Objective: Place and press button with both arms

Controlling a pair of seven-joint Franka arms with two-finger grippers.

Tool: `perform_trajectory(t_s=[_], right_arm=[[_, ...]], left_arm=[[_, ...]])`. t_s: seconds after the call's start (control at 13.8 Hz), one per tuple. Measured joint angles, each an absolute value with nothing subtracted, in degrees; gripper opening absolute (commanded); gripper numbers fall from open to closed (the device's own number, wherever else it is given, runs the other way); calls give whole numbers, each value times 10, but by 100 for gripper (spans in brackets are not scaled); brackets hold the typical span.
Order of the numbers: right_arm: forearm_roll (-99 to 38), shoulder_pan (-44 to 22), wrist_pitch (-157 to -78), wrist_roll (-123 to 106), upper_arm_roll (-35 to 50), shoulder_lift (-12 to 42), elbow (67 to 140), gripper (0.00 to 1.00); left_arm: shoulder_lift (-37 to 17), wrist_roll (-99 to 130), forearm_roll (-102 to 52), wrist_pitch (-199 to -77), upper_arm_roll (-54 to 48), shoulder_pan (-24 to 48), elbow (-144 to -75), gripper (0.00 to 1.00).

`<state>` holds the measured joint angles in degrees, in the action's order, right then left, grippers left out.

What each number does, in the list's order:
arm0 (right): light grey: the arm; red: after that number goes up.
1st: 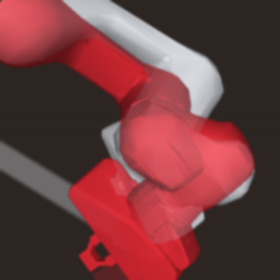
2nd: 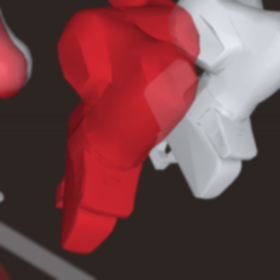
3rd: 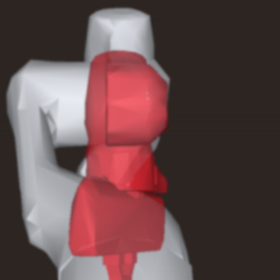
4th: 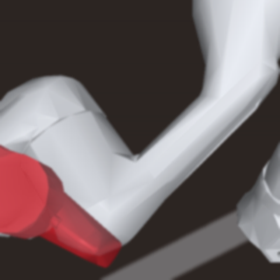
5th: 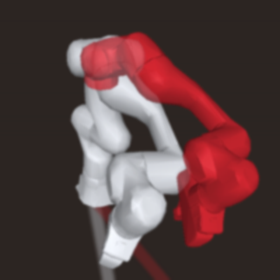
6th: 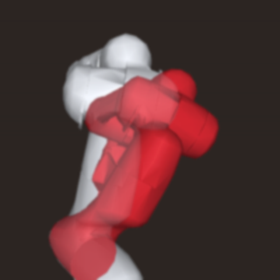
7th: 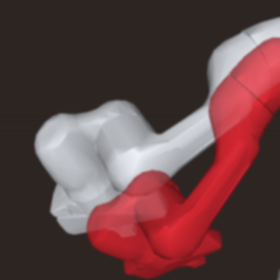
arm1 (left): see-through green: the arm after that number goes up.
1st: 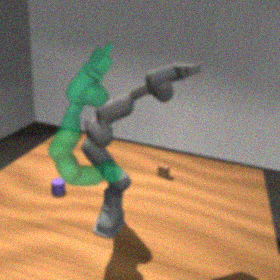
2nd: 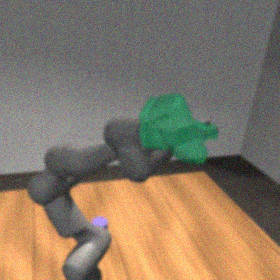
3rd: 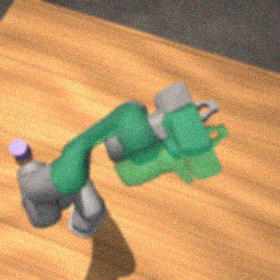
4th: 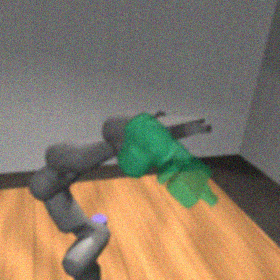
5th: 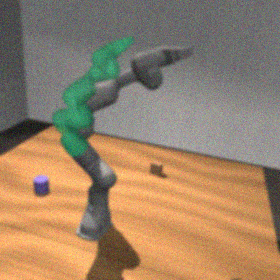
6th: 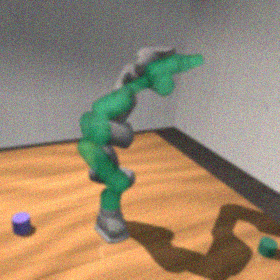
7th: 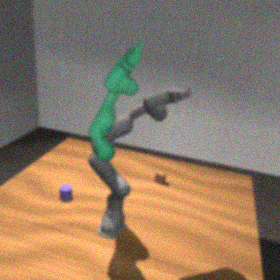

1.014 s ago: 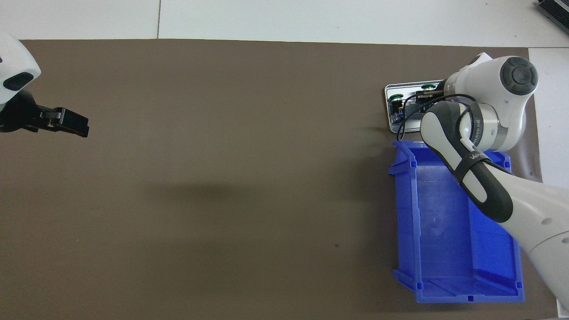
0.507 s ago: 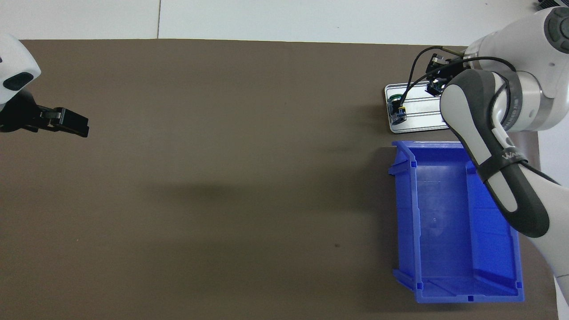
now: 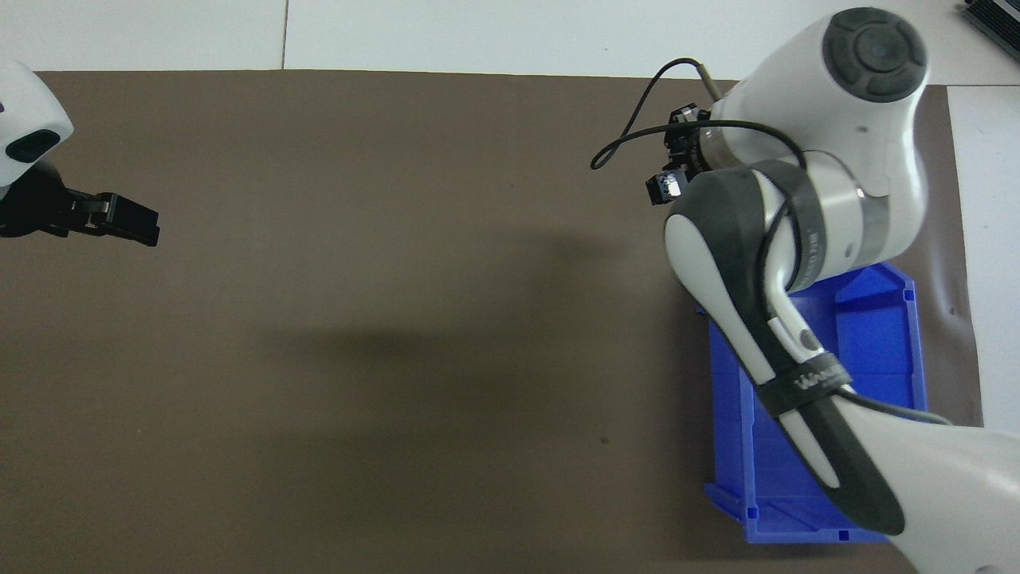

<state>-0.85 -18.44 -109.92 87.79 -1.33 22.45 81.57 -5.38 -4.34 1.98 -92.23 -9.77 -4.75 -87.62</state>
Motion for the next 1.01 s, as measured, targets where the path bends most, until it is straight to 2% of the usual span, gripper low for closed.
perform_trajectory(t_s=[0.36, 0.58, 0.8, 1.01], right_arm=[[7, -320, -1112, 1157, -12, 249, 828, 0], [41, -392, -1138, 1234, -12, 297, 829, 0], [49, -425, -1226, 1276, -12, 355, 828, 0], [49, -432, -1271, 1279, -12, 371, 829, 0]], left_arm=[[-54, -43, 20, -922, -98, -48, -876, 100], [-54, -43, 20, -921, -98, -48, -876, 100], [-49, -43, 20, -919, -106, -43, -876, 100], [-42, -41, 20, -913, -109, -32, -885, 100]])
